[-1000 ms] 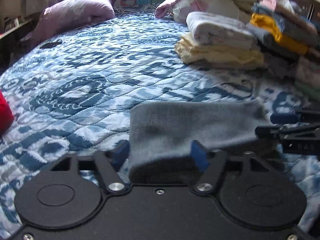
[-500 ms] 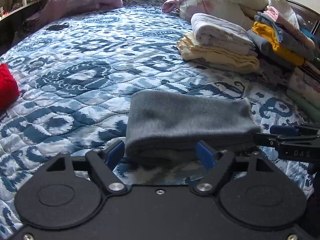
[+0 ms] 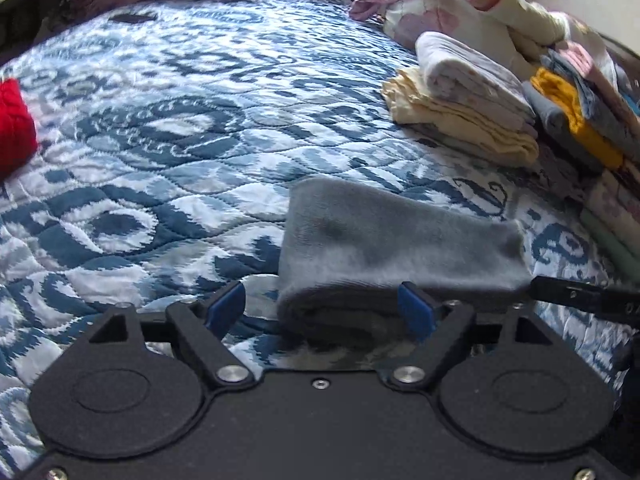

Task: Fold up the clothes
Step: 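Grasp the folded grey bundle with both tools and lift it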

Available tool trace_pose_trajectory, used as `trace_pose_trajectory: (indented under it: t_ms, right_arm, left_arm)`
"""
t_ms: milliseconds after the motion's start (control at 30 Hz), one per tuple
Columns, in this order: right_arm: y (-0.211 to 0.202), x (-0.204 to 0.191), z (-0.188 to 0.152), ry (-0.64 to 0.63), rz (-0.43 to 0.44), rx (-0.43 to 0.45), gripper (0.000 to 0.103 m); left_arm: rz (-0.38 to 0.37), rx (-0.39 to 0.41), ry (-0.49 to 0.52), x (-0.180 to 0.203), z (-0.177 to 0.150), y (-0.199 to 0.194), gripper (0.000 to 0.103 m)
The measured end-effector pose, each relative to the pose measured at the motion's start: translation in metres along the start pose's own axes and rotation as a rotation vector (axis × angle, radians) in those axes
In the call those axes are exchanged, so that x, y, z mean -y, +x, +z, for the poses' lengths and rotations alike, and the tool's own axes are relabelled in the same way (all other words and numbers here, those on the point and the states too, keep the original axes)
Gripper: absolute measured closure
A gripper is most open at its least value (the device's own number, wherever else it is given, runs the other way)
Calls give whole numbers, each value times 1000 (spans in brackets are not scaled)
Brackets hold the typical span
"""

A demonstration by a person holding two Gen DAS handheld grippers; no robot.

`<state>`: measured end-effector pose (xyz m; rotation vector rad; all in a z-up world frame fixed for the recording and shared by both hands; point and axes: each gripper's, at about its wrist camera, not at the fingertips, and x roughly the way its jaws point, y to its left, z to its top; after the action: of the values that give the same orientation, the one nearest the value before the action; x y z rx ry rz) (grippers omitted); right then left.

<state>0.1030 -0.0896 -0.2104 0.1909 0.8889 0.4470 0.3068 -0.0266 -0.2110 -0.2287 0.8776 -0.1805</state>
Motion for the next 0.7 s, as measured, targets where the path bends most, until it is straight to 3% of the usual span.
trace_pose_trajectory:
  t_ms: [100,367,400,533,600,633,700]
  right_arm:
    - [9,12,5,87,42,-8,27]
    - [45,40,7,177,38,-29,28]
    - [50,45,4,204,55,-39,32]
    - [60,59,-6,269,124,-15,32]
    - [63,64,-7,291,147,2,32]
    - [64,66,-7,307,156,7,32]
    - [65,68,-6,329,164,14,33]
  left_arm:
    - [-48,-18,-59,-13,3,9,20]
    - [-204,-46,-254,-50,3,42,23]
    - [-223,-40,-273,-52,1,44,24]
    - [-275,-15,-299,-51,-1,51,27]
    - [-297,-9,-304,-46,-2,54,33]
    - [-302,-19,-312,-42,-2,57,44]
    - [-278,-12,-314,-38,-4,57,45]
